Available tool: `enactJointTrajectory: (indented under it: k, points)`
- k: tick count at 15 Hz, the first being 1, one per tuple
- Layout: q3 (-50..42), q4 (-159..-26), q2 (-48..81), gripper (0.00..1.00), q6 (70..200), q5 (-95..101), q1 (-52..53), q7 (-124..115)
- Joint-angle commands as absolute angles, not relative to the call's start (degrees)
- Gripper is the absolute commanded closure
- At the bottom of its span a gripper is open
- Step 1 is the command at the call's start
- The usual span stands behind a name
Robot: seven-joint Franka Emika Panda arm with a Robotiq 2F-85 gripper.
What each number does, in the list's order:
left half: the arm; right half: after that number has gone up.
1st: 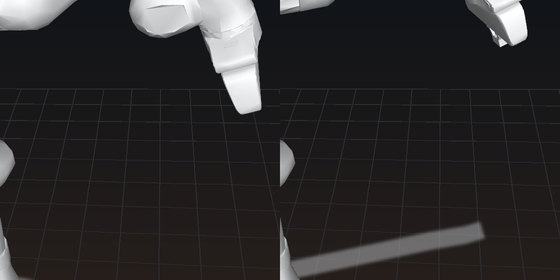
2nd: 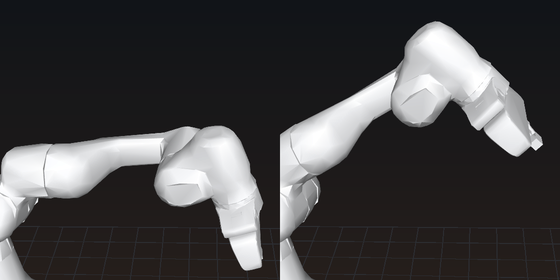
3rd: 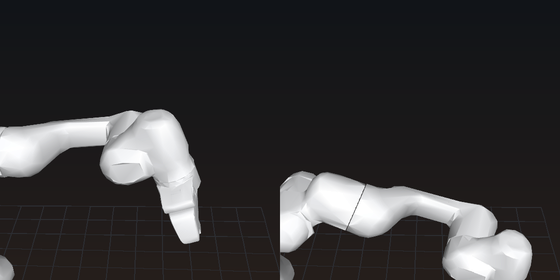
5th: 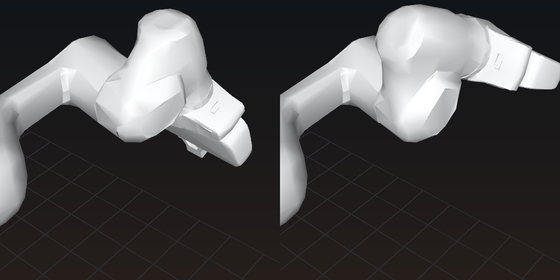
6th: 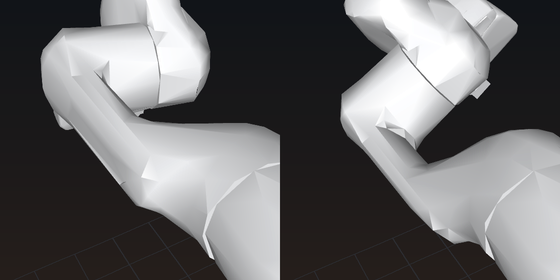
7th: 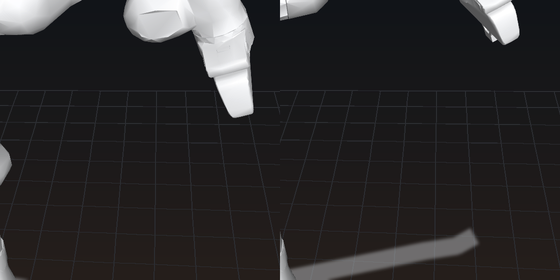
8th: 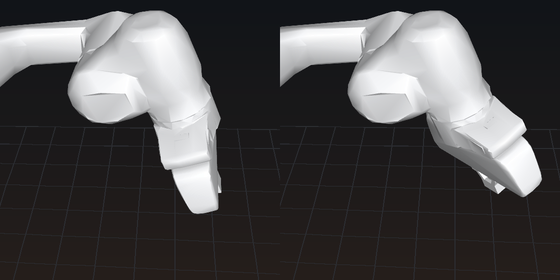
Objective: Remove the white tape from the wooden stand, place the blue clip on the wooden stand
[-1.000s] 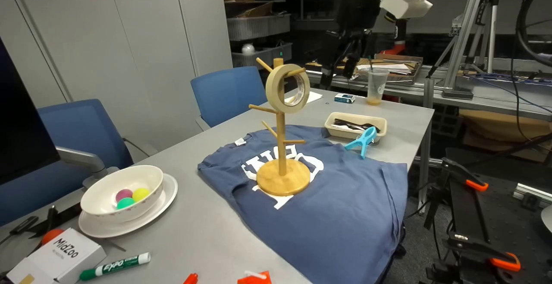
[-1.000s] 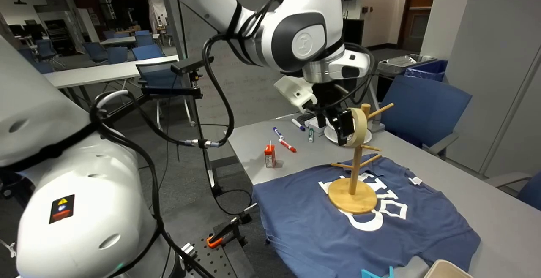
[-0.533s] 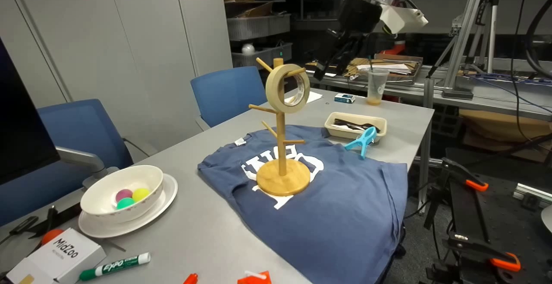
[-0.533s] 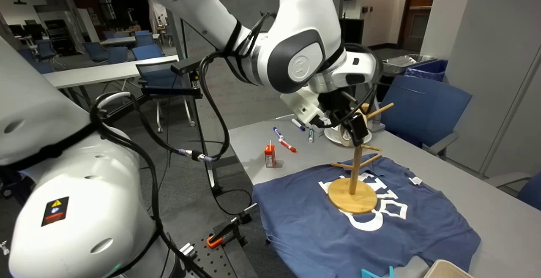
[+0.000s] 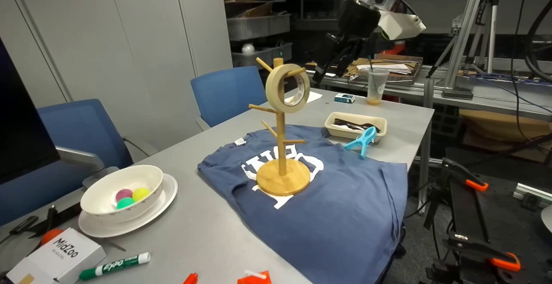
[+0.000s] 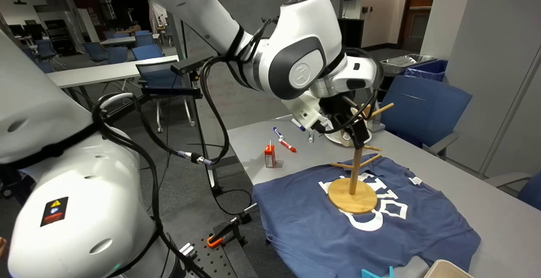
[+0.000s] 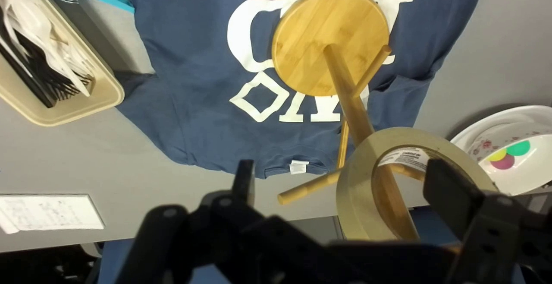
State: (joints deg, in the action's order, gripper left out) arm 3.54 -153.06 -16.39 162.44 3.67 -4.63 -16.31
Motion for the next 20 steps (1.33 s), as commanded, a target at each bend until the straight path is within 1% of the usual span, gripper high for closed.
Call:
enactJointTrajectory:
  k: [1,5,10,11,12,14,15,20]
  points:
    - [3.3,-151.7,-11.7,0.0,168.3,4.3,-6.3,-15.4]
    - [2.6,-150.3,-8.2,0.0,173.0,3.8,-6.4,-14.3]
    - [2.6,-149.5,-5.9,0.0,175.6,2.6,-5.0,-12.5]
    - [2.5,-149.4,-5.6,0.1,176.0,2.1,-4.7,-12.2]
    - [1.8,-149.2,-5.4,0.26,176.0,0.7,-3.7,-11.0]
    - [1.7,-149.0,-5.3,0.42,176.0,-1.0,-2.8,-10.0]
    - [1.6,-148.9,-5.3,0.51,175.9,-1.6,-2.5,-9.5]
    - [1.5,-148.8,-5.4,0.89,175.8,-5.5,-1.3,-6.5]
